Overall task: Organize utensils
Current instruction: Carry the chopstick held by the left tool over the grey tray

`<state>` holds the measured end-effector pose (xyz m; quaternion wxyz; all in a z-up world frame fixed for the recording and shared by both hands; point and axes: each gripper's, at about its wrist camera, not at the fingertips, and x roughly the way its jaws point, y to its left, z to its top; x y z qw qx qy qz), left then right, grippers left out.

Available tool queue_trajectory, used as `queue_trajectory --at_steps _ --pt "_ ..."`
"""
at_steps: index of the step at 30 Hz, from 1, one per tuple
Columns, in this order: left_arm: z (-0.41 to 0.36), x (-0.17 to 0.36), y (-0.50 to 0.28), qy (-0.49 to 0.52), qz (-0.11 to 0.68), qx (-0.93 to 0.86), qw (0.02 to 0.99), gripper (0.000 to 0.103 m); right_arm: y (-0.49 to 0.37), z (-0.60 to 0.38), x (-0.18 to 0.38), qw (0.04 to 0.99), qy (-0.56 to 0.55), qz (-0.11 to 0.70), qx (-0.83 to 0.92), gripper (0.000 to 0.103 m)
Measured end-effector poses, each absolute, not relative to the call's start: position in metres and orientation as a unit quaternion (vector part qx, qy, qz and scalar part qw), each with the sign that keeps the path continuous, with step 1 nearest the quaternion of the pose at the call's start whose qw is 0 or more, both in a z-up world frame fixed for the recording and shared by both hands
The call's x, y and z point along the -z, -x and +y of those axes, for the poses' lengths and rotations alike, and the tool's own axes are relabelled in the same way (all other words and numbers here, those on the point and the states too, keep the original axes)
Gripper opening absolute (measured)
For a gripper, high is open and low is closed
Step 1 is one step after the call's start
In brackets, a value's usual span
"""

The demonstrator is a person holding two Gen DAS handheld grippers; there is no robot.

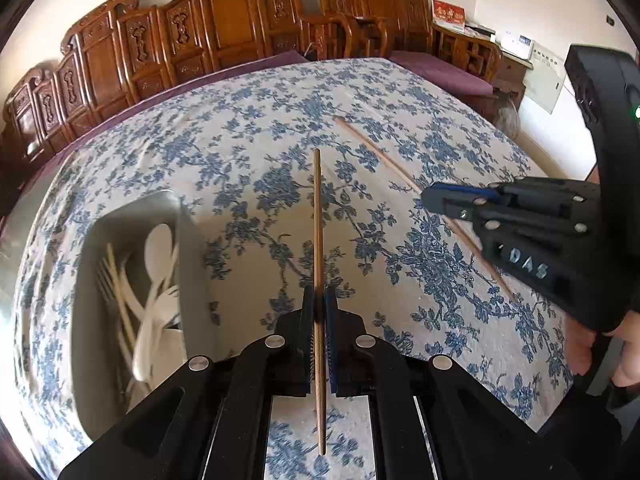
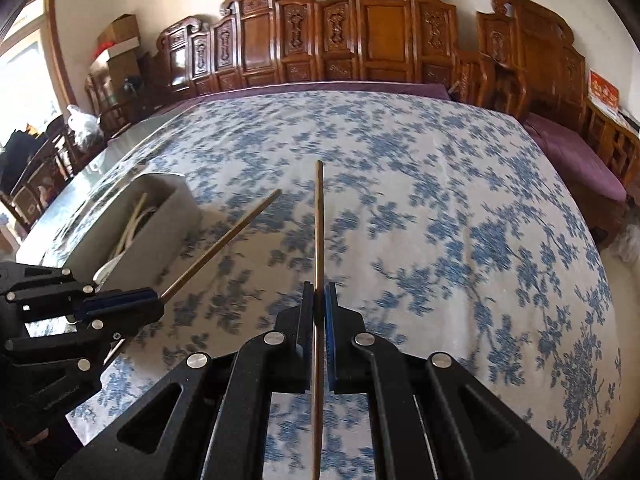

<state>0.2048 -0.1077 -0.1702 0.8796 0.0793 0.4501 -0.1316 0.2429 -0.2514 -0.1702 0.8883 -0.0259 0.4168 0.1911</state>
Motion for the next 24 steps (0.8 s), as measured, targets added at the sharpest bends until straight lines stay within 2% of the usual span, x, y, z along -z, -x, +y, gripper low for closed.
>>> queue_trajectory --at_steps 14,24 --pt "-0.061 0.135 -0.189 -0.059 0.426 0.112 0.896 0.004 -0.231 -0.225 0.165 0.886 0.038 0.412 -0.21 0.006" --pt "-0.021 0.13 -0.187 -0.047 0.425 0.089 0.9 0.004 -0.211 -0.205 0.145 0.891 0.031 0.389 -0.231 0.006"
